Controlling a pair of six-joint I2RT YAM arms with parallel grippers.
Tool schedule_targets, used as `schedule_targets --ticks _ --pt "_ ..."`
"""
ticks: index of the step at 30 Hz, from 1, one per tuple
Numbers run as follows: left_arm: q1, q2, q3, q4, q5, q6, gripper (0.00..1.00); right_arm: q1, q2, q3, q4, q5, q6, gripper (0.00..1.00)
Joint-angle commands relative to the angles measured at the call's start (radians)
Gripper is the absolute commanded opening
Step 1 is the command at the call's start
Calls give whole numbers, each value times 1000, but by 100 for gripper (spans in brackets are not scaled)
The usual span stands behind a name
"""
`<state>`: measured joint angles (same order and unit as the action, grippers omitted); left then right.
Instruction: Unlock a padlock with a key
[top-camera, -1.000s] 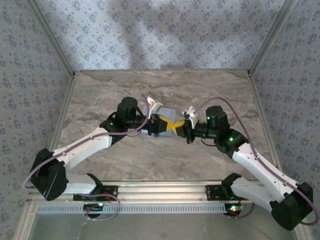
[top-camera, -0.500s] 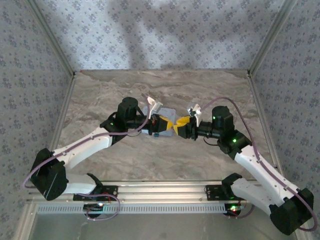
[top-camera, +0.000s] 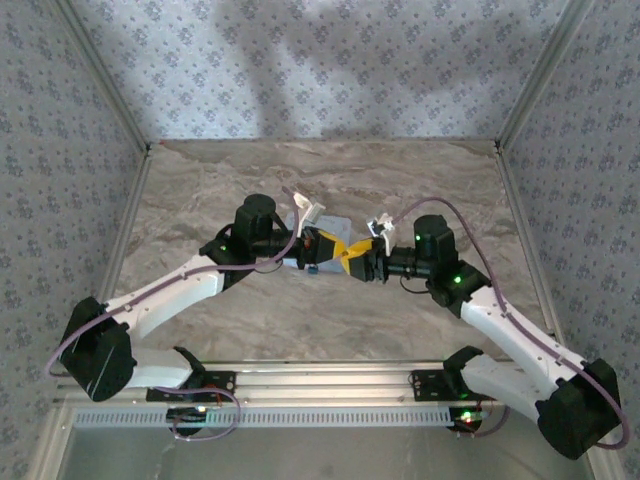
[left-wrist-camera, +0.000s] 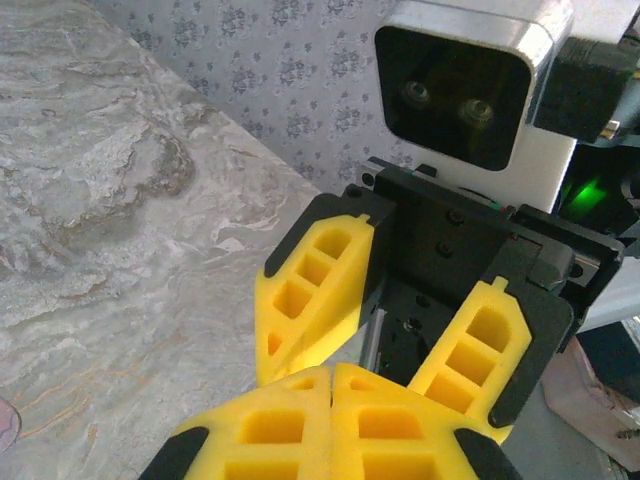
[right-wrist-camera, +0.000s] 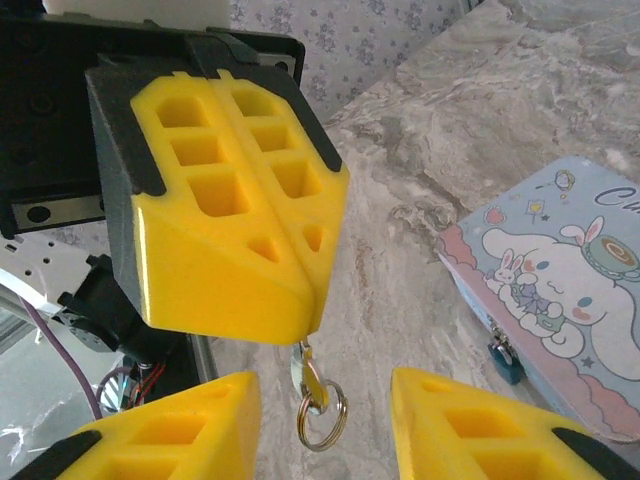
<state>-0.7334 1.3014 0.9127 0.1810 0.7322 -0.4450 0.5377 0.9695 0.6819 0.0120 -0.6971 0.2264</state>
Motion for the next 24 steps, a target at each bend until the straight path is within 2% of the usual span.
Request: schedule_targets --ticks 1,12,18,21,22,24 --pt "-8 -34 26 15 -5 11 0 11 3 -6 36 -27 19 37" --pt "-7 -42 23 4 -27 20 0 7 -24 -17 17 5 5 8" --pt "-7 -55 19 -19 -56 34 0 4 -52 -24 -21 37 -14 0" --pt "-4 -72 17 -47 -94 48 7 2 -51 -19 -62 63 -27 0" --pt "-5 -78 16 -54 -107 51 13 2 -49 -18 -70 70 -31 0" --pt "-4 -96 14 -86 -154 58 32 2 -42 -10 -107 96 -44 0"
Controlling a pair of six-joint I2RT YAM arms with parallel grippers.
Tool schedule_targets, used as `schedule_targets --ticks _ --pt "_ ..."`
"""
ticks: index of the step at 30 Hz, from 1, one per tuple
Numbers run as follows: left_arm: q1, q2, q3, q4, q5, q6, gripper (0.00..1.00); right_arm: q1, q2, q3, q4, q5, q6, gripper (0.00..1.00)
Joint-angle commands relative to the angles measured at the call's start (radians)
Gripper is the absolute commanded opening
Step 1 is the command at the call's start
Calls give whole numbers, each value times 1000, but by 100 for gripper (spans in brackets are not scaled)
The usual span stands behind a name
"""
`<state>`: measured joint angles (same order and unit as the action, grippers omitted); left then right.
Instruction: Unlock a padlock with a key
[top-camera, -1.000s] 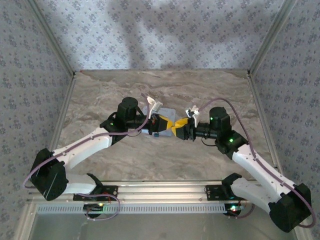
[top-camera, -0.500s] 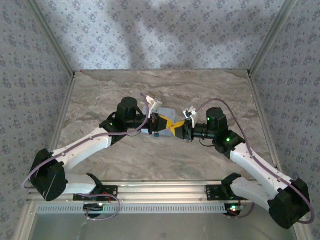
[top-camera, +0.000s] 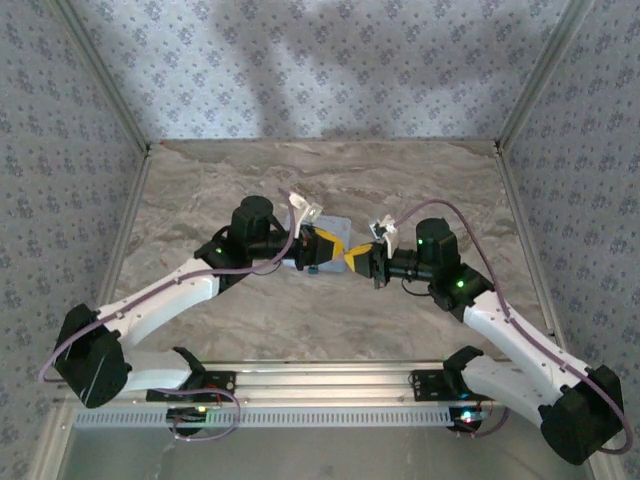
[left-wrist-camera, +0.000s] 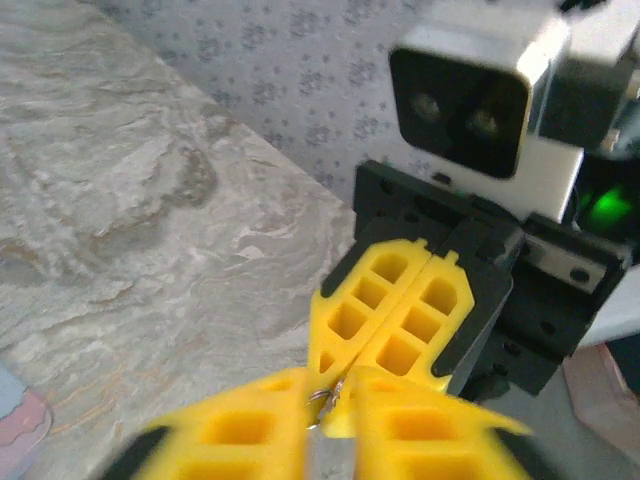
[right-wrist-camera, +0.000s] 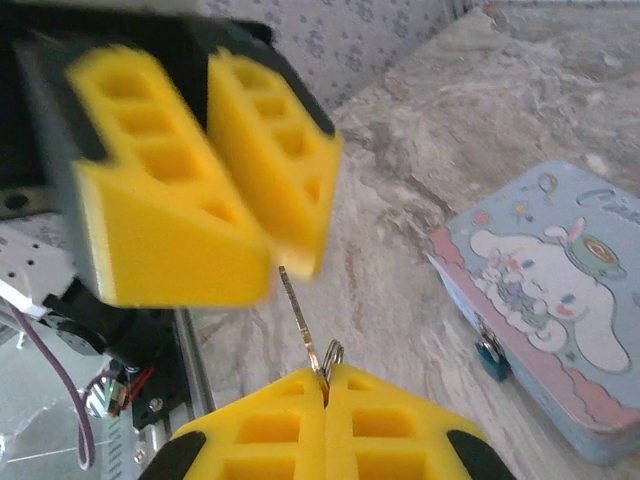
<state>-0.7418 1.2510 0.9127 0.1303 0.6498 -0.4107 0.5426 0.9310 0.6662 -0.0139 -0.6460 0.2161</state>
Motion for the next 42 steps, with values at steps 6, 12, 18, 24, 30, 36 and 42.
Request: schedule_targets --ticks 6,12,18,24,30,36,42 --pt "29 -126 -30 -109 -228 21 59 -3 52 34 -159 88 -53 0" --pt "42 -210 -136 -198 -379 7 69 2 162 56 -120 77 -20 0" --pt "43 -219 -273 -185 -410 -52 71 -6 329 112 -25 50 44 0" --pt "55 -159 -360 -98 -376 -55 80 -23 518 190 73 19 98 0" --pt "149 -25 -399 82 -283 -58 83 -34 663 277 75 51 101 0" --pt "225 124 -340 189 -180 -48 83 -57 754 319 43 66 106 0" --pt "246 239 -276 221 -154 -37 83 -56 784 317 15 91 101 0"
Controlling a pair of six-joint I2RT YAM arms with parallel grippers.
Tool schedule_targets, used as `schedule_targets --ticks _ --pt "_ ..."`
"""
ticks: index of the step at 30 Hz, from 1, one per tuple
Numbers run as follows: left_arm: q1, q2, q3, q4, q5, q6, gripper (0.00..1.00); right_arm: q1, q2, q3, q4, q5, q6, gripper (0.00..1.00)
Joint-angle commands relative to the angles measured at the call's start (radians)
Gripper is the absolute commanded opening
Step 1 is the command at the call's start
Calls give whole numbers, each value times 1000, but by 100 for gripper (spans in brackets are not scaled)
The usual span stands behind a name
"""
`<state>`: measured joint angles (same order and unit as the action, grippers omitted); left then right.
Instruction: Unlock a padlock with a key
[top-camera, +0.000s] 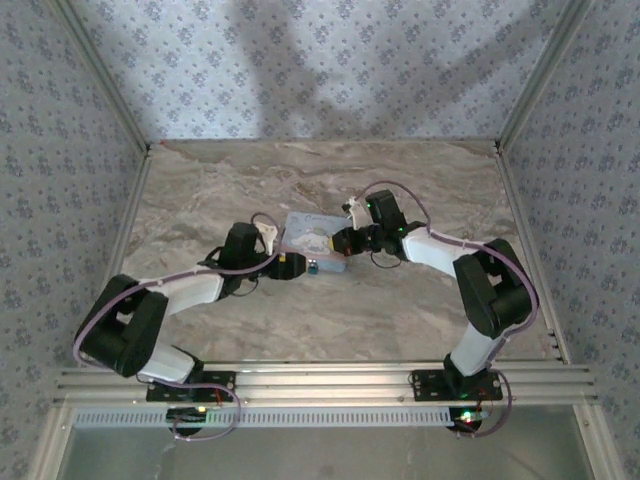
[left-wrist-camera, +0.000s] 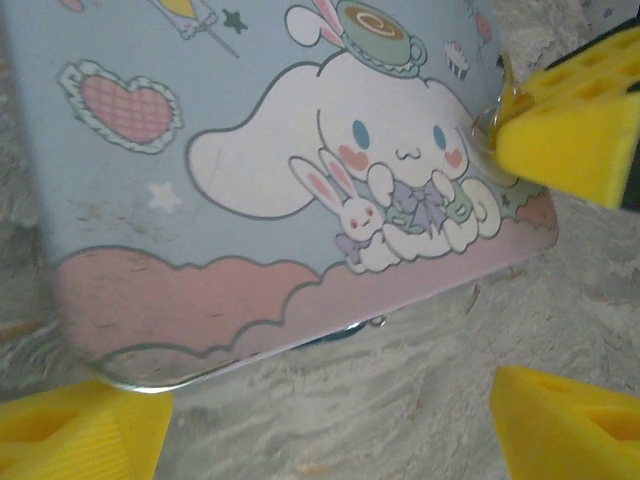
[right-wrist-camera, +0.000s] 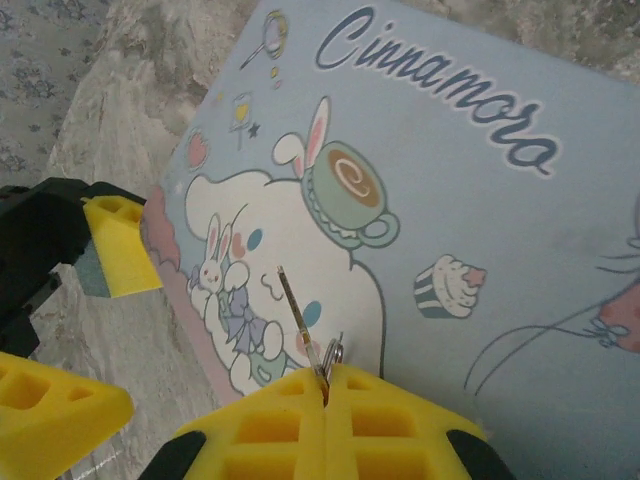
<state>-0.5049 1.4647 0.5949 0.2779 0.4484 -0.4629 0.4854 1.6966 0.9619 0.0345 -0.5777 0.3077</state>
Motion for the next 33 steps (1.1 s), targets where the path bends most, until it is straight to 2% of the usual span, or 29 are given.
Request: schedule_targets --ticks 1,8,14,22,33 --pt "12 38 49 83 50 15 83 3 23 21 -40 31 9 0" --pt "19 109 108 92 60 37 83 15 33 9 -68 57 2 0" --pt "15 93 80 95 51 55 82 30 35 6 -74 82 19 0" --pt "-98 42 8 71 -90 83 82 41 43 8 -73 112 27 0" --pt "-133 151 49 103 -155 97 79 48 48 9 -82 124 25 0"
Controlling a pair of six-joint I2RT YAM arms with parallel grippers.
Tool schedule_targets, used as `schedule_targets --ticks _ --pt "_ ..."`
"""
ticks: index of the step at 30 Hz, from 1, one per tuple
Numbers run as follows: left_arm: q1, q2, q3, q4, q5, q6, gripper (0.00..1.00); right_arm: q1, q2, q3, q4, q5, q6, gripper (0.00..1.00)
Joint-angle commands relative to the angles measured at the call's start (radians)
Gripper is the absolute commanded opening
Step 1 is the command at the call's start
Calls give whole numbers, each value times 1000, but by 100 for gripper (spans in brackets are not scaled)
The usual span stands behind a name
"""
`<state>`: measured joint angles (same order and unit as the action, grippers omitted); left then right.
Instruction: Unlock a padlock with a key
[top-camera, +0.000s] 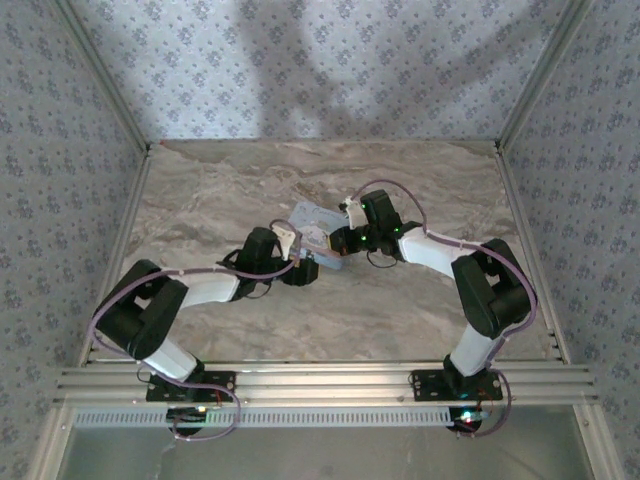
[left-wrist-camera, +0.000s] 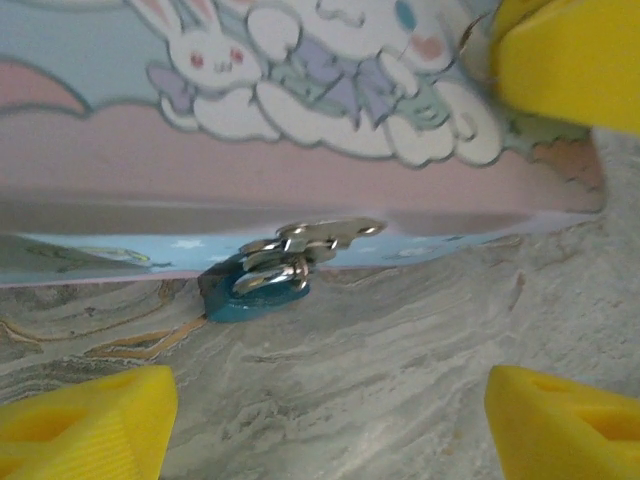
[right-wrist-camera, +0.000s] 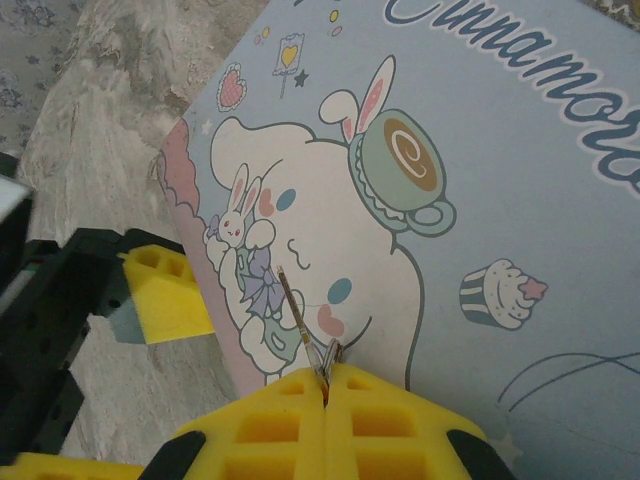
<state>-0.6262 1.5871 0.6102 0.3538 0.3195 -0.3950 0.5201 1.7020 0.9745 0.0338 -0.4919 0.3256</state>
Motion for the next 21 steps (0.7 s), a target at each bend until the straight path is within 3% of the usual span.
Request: schedule_targets --ticks 1,14,21 --pt "-16 41 45 24 -30 34 78 13 44 -3 -81 40 7 0" --pt "-24 121 100 30 -66 50 68 21 54 7 -86 41 9 0" --pt "-31 136 117 25 -53 56 57 26 59 12 -84 43 12 0"
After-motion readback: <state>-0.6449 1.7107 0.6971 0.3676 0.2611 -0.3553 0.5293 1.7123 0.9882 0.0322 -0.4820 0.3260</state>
